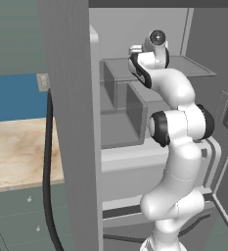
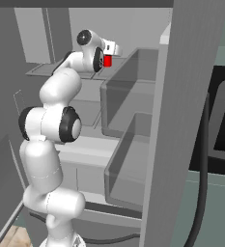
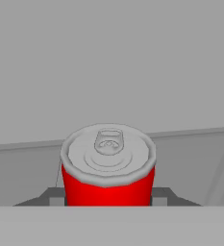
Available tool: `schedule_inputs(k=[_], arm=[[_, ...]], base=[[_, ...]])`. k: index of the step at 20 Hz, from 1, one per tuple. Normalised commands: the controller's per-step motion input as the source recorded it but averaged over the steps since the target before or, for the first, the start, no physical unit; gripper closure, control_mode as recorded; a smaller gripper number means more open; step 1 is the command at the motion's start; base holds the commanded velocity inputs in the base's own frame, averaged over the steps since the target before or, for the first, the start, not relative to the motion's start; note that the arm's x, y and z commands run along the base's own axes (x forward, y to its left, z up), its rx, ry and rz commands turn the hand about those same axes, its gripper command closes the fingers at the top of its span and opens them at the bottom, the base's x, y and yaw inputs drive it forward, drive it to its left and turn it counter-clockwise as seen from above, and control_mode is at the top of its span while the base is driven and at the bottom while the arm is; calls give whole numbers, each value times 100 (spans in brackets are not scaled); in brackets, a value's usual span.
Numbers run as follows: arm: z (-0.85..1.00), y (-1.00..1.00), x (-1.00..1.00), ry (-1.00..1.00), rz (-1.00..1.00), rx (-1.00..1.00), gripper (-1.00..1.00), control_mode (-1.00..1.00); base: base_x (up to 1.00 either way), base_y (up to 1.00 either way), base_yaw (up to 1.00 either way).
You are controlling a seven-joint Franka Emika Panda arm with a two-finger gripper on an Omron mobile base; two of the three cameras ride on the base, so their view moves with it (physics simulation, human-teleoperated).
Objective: Open the fridge, grab two sodas, and place both sodas inside the bowl with ice on the dining counter.
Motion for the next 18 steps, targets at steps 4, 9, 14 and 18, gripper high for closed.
schedule_inputs(k=[4,9,14,18], arm=[[-7,0,0,0,0,0,100,-100],[-10,-1,-8,0,0,0,100,-100],[-4,-10,-39,0,0,0,100,-100],[-6,-4,-71,0,0,0,100,-100]], base=[[0,0,0],[0,0,0],[0,0,0],[0,0,0]])
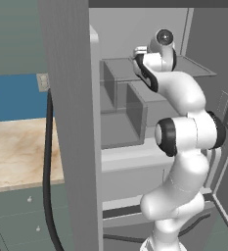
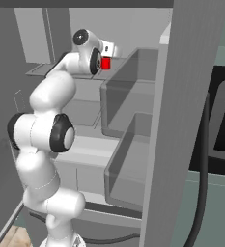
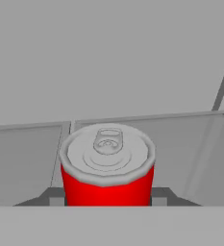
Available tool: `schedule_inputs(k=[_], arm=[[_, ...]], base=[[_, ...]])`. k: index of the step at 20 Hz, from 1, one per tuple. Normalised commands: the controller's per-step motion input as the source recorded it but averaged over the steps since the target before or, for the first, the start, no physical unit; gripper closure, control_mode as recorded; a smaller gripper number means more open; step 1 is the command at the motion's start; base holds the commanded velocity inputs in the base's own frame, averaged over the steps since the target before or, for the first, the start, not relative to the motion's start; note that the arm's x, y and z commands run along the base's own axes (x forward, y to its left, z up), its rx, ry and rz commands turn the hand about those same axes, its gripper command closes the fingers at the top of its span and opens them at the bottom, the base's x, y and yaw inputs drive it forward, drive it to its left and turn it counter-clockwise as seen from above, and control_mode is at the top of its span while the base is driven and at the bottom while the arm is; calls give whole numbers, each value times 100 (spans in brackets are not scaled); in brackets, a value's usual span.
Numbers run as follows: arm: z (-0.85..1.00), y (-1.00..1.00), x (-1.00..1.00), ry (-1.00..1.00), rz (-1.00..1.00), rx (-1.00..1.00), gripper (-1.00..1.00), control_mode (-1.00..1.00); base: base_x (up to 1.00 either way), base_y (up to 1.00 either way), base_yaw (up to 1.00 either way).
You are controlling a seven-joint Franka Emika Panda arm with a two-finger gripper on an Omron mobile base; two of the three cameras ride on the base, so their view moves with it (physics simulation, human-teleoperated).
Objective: Open the fridge, grab two sodas, and place both sodas inside the bowl with ice on the dining counter.
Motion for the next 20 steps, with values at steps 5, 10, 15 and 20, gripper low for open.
schedule_inputs(k=[5,10,15,20], arm=[[-2,0,-86,0,0,0,100,-100],[0,0,-87,0,0,0,100,-100],[2,0,-91,4,0,0,100,-100],[2,0,-94,8,0,0,100,-100]], base=[[0,0,0],[0,0,0],[0,0,0],[0,0,0]])
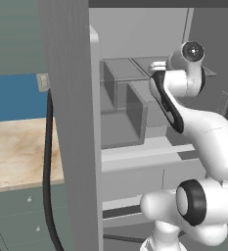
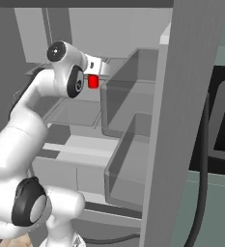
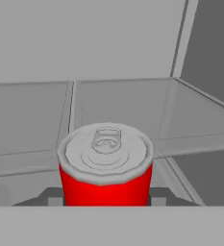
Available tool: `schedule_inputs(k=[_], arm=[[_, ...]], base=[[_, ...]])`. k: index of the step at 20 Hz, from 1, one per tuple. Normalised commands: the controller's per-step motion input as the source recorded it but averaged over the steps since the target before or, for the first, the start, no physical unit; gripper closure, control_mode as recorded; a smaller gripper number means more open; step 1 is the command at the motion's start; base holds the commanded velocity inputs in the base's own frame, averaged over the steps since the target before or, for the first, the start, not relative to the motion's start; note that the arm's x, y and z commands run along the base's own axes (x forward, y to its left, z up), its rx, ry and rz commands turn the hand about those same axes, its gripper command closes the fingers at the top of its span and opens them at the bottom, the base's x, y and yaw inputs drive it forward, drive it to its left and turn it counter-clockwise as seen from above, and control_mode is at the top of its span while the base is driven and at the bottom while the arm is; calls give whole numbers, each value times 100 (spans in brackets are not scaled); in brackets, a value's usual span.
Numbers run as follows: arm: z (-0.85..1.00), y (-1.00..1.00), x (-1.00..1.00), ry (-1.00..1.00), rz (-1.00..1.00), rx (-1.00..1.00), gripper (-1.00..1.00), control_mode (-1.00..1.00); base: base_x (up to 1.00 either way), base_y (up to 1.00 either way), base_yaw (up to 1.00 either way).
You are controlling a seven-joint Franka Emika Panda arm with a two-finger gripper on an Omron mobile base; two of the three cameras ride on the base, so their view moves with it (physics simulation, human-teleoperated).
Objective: Open the fridge, grab two sodas, and place both sodas inside the bowl with ice on the dining counter.
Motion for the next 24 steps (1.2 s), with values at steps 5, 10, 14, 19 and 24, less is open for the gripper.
schedule_inputs(k=[5,10,14,19,24], arm=[[0,2,-96,9,0,0,100,-100],[0,5,-98,8,0,0,100,-100],[-1,10,-98,6,0,0,100,-100],[-11,5,-95,2,0,0,100,-100],[-24,7,-80,0,0,-4,100,-100]], base=[[0,0,0],[0,0,0],[0,0,0],[0,0,0],[0,0,0]])
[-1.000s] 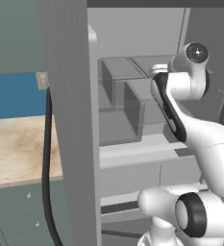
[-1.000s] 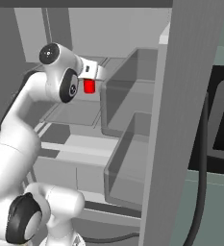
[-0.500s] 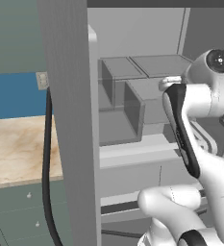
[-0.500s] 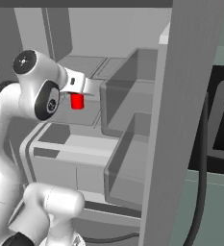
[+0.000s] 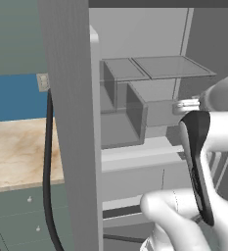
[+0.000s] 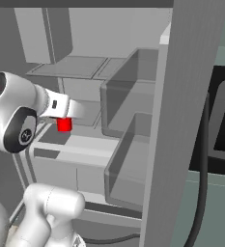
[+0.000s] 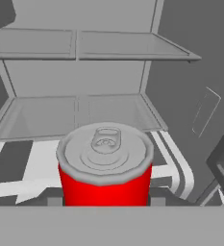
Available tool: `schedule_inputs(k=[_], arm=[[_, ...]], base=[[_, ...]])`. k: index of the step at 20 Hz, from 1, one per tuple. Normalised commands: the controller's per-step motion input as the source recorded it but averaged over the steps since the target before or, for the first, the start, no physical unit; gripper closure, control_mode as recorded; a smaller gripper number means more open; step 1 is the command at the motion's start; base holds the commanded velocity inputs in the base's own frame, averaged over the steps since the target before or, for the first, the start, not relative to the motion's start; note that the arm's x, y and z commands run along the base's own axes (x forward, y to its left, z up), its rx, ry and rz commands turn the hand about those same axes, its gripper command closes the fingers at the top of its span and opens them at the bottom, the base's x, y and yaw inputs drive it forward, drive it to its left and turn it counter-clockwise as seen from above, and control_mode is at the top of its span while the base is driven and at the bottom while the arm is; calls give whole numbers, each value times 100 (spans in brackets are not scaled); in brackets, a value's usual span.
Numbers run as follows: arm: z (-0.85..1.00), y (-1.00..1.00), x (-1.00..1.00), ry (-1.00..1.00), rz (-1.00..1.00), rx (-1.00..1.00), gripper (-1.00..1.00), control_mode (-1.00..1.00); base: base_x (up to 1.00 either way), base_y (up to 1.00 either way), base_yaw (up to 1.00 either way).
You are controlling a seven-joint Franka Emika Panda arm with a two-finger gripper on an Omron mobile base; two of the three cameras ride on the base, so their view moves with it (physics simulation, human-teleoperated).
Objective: Open the fridge, grab two sodas, and place both sodas inside the bowl with ice on the dining counter.
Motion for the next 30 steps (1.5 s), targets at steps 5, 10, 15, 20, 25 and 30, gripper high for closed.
schedule_inputs(k=[5,10,15,20,25,30], arm=[[-47,0,-46,0,2,-8,100,-100],[-39,0,-44,0,2,0,100,-100],[0,0,0,0,0,0,100,100],[0,0,0,0,0,0,100,100],[0,0,0,0,0,0,100,100],[0,0,0,0,0,0,100,100]], base=[[0,0,0],[0,0,0],[-83,23,11],[-84,65,30],[-63,74,38],[-51,74,41]])
